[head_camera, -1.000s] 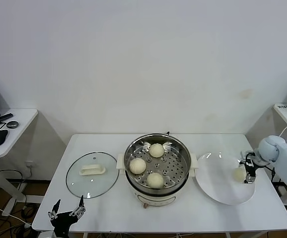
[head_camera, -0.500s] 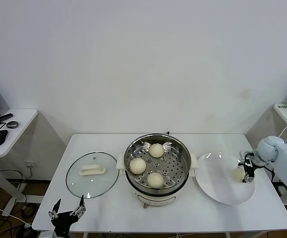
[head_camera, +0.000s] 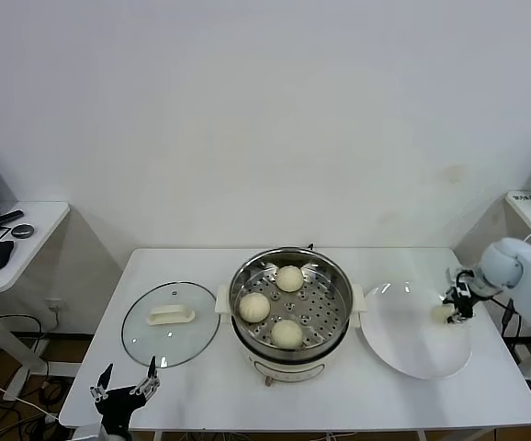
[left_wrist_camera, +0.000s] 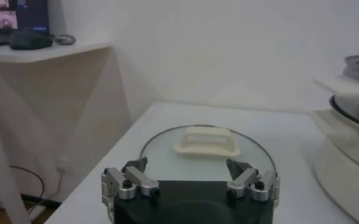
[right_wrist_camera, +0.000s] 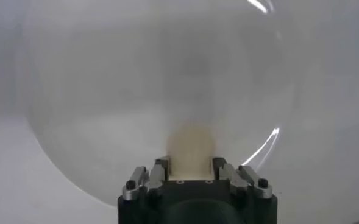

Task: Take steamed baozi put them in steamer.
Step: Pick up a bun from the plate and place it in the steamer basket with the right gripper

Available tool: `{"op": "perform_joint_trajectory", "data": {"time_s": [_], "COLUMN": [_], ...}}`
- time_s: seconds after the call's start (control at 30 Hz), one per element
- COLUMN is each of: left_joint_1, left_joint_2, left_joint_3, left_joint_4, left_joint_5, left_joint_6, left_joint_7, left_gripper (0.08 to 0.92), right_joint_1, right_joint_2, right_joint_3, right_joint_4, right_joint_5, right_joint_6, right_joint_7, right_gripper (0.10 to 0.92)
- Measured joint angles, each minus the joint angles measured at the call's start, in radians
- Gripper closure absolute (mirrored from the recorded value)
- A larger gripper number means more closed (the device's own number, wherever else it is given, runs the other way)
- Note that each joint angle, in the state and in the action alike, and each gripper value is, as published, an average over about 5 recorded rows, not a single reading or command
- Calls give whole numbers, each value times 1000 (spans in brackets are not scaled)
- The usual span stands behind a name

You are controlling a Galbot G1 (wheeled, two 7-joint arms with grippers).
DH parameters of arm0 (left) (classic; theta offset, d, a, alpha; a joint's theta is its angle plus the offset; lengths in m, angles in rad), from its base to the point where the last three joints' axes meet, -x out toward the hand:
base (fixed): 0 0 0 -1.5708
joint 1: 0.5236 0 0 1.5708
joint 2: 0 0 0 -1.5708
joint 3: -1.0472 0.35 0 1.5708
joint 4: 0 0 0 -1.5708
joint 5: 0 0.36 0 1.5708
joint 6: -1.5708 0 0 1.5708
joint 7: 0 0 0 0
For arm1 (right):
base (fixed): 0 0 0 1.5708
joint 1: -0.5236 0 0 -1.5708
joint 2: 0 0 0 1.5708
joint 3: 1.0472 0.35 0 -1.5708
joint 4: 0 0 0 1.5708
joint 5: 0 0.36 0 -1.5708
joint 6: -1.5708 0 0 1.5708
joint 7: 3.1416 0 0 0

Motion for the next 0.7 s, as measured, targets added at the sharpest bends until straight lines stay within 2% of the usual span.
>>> {"op": "perform_joint_trajectory", "data": {"time_s": [0.43, 0.7], "left_joint_1": [-6, -5], "left_joint_2": [10, 14], "left_joint_3": [18, 28], "left_joint_4": [-52, -72], "left_joint_5": [-3, -19], "left_joint_6": [5, 8], "left_joint_7": [-3, -5], "left_gripper": [177, 177], "right_joint_1": [491, 660], "right_joint_2": [71, 156], "right_joint_3": [-387, -545], "right_joint_4": [250, 359], "right_joint_5": [355, 544], "right_joint_6": [-137, -230], "right_joint_7": [-44, -23], "right_gripper": [575, 575]}}
